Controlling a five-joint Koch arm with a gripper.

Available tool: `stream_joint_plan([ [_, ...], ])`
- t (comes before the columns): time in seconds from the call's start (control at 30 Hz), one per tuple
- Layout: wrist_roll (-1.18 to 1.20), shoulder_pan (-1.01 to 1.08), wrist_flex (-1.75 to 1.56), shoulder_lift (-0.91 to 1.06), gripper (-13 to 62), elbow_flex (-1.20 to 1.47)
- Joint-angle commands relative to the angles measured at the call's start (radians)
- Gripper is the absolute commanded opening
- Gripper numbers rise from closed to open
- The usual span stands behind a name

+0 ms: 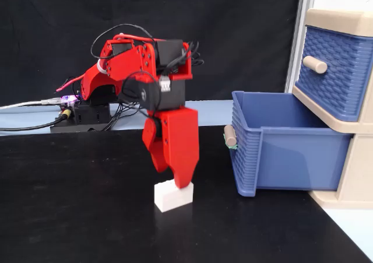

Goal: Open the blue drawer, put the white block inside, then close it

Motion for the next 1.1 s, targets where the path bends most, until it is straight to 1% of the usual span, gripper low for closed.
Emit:
stream_joint_plan([
  [0.0, 0.021, 0.008, -0.006, 0.023, 32.5, -0.038],
  [0.47, 0.014, 0.015, -0.035, -0.006, 31.6, -0.037],
  [0.57, 0.012, 0.017, -0.035, -0.009, 26.9, -0.034],
  [0.67, 0.008, 0.017, -0.034, -0.009, 18.5, -0.029],
  [0.7, 0.005, 0.017, -0.034, -0.009, 14.7, -0.029],
  [0.73, -0.002, 0.018, -0.034, -0.009, 9.4, -0.028],
  [0.8, -0.011, 0.026, -0.032, -0.009, -4.4, -0.026],
  [0.83, -0.018, 0.029, -0.032, -0.009, -8.7, -0.026],
  [1.07, -0.066, 0.043, -0.011, -0.012, -8.2, -0.028],
])
